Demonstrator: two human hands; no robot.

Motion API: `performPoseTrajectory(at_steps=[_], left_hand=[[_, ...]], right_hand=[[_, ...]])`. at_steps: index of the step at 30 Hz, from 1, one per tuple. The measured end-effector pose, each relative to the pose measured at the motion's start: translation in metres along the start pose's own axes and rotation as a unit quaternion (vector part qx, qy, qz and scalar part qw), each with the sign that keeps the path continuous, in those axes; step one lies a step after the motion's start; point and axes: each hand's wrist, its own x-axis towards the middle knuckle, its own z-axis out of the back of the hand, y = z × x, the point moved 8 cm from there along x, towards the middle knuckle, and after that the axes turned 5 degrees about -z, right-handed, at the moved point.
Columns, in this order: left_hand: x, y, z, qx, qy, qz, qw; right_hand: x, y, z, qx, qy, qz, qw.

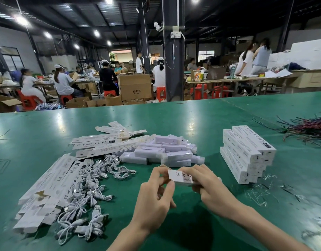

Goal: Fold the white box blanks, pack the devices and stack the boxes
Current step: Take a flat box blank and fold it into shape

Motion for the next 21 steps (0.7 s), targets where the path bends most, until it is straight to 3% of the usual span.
performPoseTrajectory(at_steps=[7,9,15,17,21], left_hand=[[-0.001,0.005,-0.013,-0.019,0.115,0.043,0.992],[0.0,0.0,-0.01,-0.003,0.08,0.015,0.997],[0.002,-0.024,0.031,0.029,-0.16,-0.112,0.98],[0.005,-0.023,0.034,-0.004,-0.16,-0.109,0.981],[0.007,-0.016,0.017,-0.043,-0.077,-0.076,0.993]], right_hand=[[0.0,-0.003,0.0,-0.017,0.013,0.001,1.0],[0.0,0.003,0.001,-0.012,0.011,0.018,1.0],[-0.003,0.031,0.018,0.147,0.002,0.058,0.987],[-0.004,0.034,0.023,0.233,0.034,0.042,0.971],[-0.008,0.032,0.012,0.394,0.16,-0.023,0.905]])
